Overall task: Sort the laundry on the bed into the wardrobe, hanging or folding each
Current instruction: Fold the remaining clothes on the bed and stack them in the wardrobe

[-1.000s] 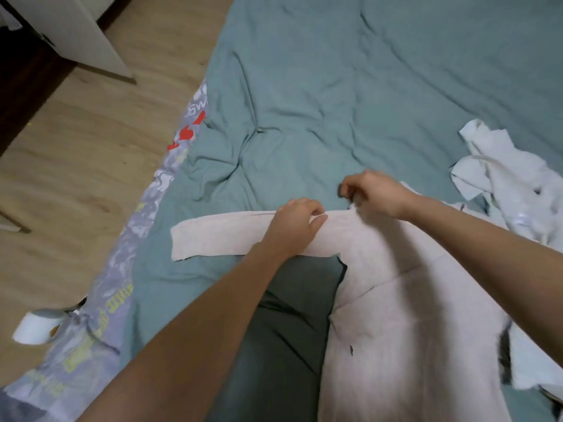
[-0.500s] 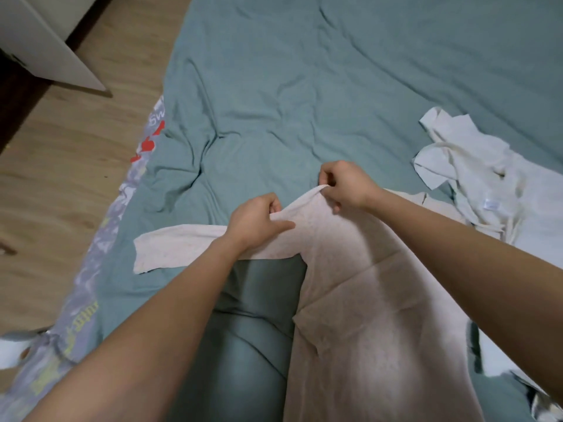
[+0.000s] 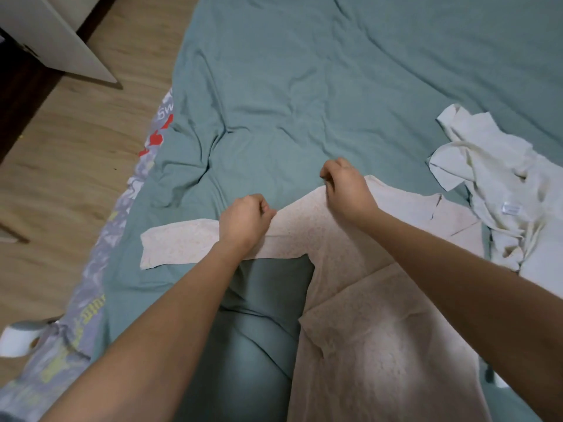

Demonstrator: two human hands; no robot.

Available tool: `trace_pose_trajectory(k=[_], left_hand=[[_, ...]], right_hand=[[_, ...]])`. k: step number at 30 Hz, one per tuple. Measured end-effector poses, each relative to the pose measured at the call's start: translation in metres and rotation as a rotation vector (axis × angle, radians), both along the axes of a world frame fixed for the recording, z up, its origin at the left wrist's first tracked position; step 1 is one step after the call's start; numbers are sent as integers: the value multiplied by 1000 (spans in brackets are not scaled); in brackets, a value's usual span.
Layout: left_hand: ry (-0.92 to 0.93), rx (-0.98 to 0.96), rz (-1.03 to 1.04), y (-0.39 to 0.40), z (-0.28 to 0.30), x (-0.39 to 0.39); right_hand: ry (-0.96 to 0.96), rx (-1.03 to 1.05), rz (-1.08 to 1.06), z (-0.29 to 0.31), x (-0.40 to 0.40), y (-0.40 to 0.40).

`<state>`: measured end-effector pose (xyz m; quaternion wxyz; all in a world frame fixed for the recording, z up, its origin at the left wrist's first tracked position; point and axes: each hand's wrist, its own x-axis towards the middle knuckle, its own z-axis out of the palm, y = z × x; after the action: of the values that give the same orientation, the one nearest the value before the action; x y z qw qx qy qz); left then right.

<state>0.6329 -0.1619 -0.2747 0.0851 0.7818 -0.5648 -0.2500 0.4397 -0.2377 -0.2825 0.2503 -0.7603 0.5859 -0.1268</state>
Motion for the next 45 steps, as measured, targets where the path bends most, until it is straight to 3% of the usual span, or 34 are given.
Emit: trace_pose_trajectory(k=[4,8,10,13,17,20,23,26,32,36,38,42,45], left_hand=[[16,58,-112,6,1,3],[-17,153,-248,7,6,13],[-109,198,-319,12,13,26],[-146,319,-383,23,19,56],[-2,387,-291,52,25,92],[14,350,-202,72,34,107],[58,199,-25,87,39,124],[89,19,205,94,41,128],[185,9,330,96,31,115],[266,171,290,96,31,121],[469,228,279,94,49,119],[841,215,172,86,98,80],[1030,281,56,80,114,24]], right_hand=[[-60,-247,-153,4,11,50],[175,130,-81,-15,18,73],[226,153,-34,-19,20,69],[132,46,-82,-10,25,77],[84,-38,27,2,48,128],[31,-18,-73,1,59,156],[-88,66,-247,4,64,168],[-167,-13,-270,7,64,172],[51,-23,-50,-3,53,164],[97,73,11,-6,42,153],[-49,194,-75,5,42,145],[-805,663,-568,63,33,129],[-945,986,-624,100,1,130]])
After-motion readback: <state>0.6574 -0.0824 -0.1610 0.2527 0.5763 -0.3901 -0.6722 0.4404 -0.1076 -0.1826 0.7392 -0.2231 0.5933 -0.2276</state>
